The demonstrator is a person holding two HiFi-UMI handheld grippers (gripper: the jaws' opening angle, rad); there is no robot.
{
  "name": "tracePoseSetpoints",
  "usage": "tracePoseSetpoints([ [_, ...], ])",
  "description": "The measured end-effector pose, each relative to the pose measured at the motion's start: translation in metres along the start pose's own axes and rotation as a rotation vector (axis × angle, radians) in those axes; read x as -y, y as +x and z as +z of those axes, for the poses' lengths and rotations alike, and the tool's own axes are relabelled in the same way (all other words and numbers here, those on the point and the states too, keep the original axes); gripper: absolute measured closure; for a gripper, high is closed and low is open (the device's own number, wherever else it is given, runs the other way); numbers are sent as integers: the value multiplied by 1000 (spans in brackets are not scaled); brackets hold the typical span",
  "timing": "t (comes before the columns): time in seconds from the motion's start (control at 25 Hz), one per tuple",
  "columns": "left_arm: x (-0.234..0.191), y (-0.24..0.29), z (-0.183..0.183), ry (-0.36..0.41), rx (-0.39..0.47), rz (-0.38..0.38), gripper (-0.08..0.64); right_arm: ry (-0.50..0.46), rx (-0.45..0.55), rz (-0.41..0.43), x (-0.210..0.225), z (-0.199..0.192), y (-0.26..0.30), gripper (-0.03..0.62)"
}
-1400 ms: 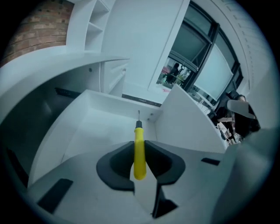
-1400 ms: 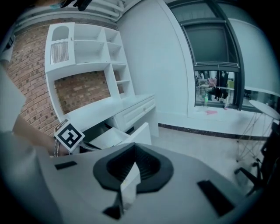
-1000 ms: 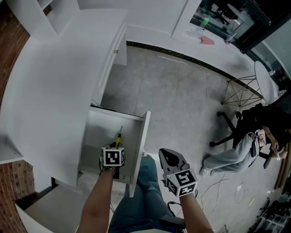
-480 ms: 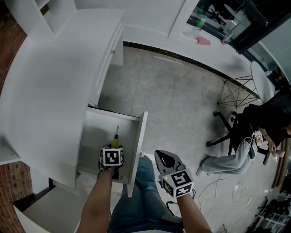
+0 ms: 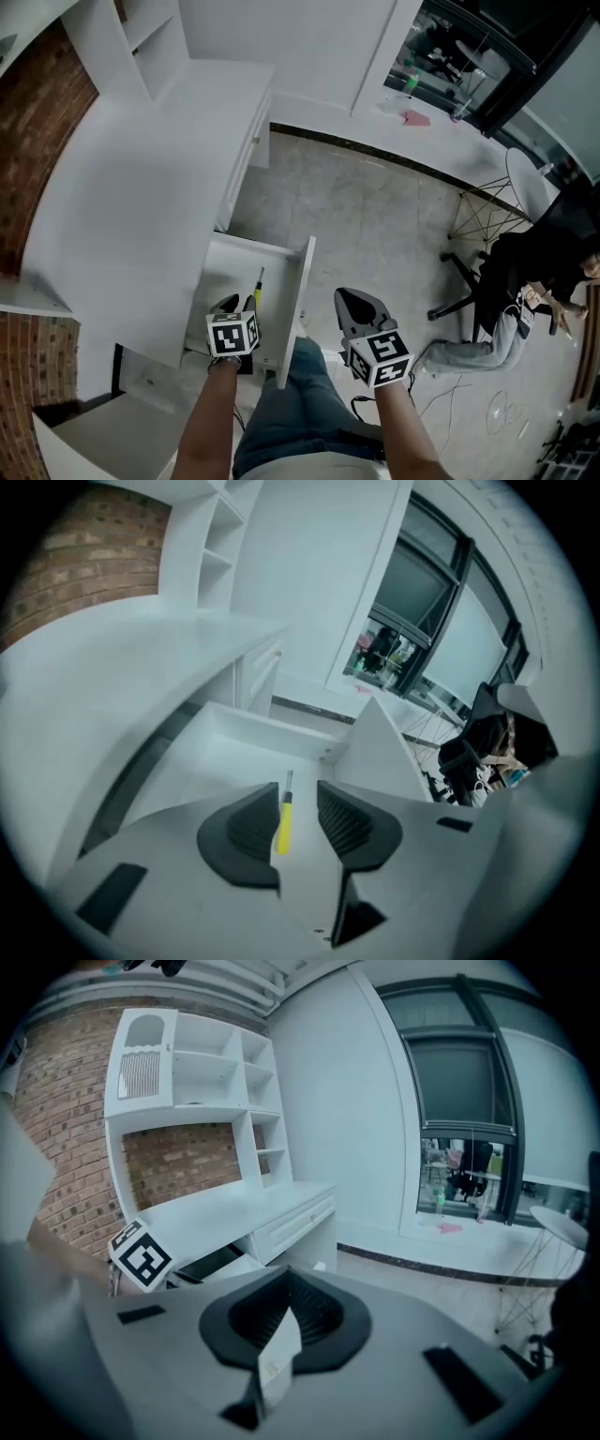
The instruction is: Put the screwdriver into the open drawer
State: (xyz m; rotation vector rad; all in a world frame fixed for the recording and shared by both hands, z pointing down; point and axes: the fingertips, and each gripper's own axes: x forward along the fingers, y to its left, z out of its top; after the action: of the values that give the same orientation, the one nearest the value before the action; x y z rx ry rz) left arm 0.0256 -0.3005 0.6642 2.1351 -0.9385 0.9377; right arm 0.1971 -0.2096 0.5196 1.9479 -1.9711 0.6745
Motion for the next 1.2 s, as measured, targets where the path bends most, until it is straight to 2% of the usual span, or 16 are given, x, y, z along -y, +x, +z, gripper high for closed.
tracePoseSetpoints([
  [0.12,-12,-30,18,-23,125,23,548,0,20,-4,-11,7,-7,581],
  [0.28,-24,-78,38,-64,290,23,548,-26,48,-2,-21,17,-21,581],
  [0.36,-26,-105,50,-60,375,21,548,-61,75,1,-24,26,-26,582],
  [0.52,-25,-160,70,-17,529,47,548,-113,125,25,-36,51,-39,583],
  [0.8,-12,-263,91,83,764,148,549,-217,266,74,-63,98,-77,583],
  [1.0,15,-331,97,172,900,211,548,-295,362,106,-78,127,-115,583],
  [1.2,27,-379,97,172,998,241,549,-330,444,125,-90,148,-143,583],
])
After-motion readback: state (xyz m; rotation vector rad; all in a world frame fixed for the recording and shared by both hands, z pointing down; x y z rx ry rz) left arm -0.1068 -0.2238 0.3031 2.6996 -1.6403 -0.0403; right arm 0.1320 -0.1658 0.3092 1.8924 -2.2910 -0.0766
